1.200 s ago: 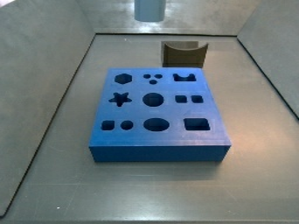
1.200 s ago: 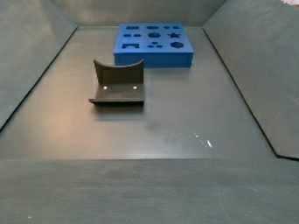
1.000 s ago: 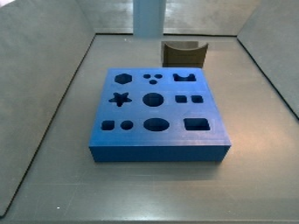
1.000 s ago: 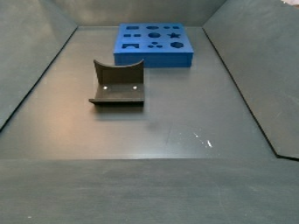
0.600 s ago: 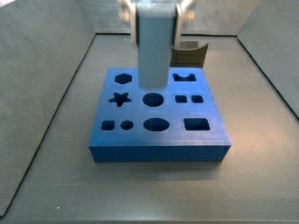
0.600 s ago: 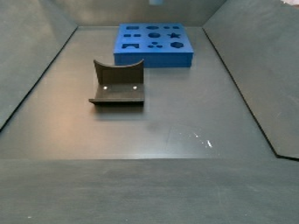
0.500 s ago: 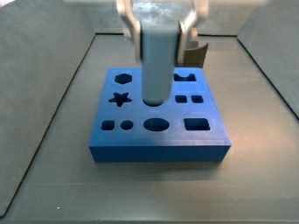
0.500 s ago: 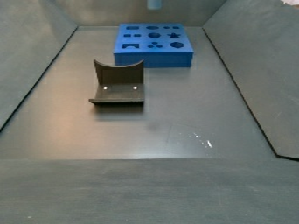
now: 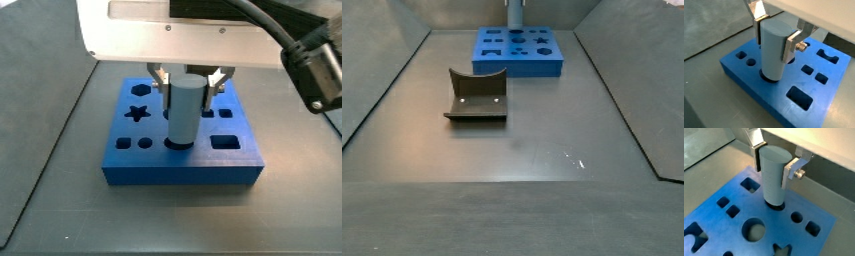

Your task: Insert the oval object.

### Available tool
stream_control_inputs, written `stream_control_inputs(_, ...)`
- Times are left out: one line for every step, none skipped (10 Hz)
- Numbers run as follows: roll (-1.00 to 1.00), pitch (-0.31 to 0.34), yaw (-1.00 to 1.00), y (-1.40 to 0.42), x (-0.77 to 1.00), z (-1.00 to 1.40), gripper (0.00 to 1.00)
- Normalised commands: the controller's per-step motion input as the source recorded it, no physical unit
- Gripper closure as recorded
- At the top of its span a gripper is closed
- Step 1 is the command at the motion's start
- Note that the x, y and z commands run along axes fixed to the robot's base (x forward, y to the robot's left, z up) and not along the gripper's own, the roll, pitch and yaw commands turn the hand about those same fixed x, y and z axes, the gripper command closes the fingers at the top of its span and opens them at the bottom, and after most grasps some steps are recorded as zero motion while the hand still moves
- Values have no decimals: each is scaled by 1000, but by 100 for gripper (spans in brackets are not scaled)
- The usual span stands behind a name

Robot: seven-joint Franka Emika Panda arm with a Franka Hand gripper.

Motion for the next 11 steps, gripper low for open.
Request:
stream_control_inputs(0, 0, 0, 0, -51, -197, 100)
stream_control_inputs(0, 0, -14, -3, 0, -183, 100)
stream_control_inputs(-34, 0, -106, -114, 91, -226, 100)
stream_control_inputs(-151, 0, -206, -69, 0, -54, 100)
stream_control_inputs(-51, 0, -183, -69, 66, -86, 100)
stream_control_inputs(0, 0, -174, -20, 131, -243, 100)
stream_control_inputs(0, 0, -171, -3, 134, -369, 100)
stream_control_inputs(0, -44, -157, 0, 0, -489, 100)
stream_control_inputs(-64, -100, -97, 0, 0, -480, 100)
stream_control_inputs(-80, -74, -63, 0, 17, -383, 100)
stream_control_inputs(-94, -63, -40, 0, 0, -289, 100)
